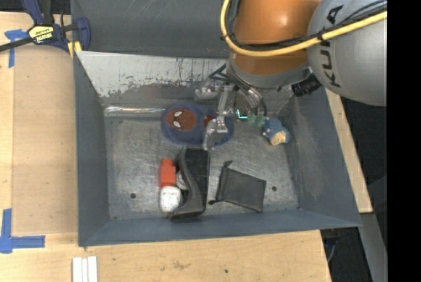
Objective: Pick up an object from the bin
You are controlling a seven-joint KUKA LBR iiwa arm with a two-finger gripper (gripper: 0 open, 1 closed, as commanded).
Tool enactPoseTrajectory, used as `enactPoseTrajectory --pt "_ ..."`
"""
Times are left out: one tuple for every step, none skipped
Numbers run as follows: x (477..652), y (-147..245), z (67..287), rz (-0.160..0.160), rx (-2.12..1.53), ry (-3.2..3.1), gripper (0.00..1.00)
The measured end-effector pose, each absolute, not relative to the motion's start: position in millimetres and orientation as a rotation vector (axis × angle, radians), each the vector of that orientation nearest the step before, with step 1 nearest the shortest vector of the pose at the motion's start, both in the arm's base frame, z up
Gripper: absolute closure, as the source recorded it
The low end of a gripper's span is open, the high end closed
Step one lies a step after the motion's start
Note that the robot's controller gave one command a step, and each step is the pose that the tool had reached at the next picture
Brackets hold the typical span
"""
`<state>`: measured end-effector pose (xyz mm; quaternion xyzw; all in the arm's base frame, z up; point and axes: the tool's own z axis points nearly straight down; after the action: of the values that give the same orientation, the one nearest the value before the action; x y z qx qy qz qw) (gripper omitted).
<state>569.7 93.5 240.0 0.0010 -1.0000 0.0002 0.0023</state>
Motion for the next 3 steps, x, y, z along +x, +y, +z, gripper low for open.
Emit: enactPoseTrajectory --pt "606.8 64.2 119.2 -0.005 -0.293 -3.142 0.00" --pt "604.7 63.4 114.4 -0.001 -0.296 -3.134 1.00" --pt "608.9 67.1 116.2 -0.001 -0.298 -3.135 1.00"
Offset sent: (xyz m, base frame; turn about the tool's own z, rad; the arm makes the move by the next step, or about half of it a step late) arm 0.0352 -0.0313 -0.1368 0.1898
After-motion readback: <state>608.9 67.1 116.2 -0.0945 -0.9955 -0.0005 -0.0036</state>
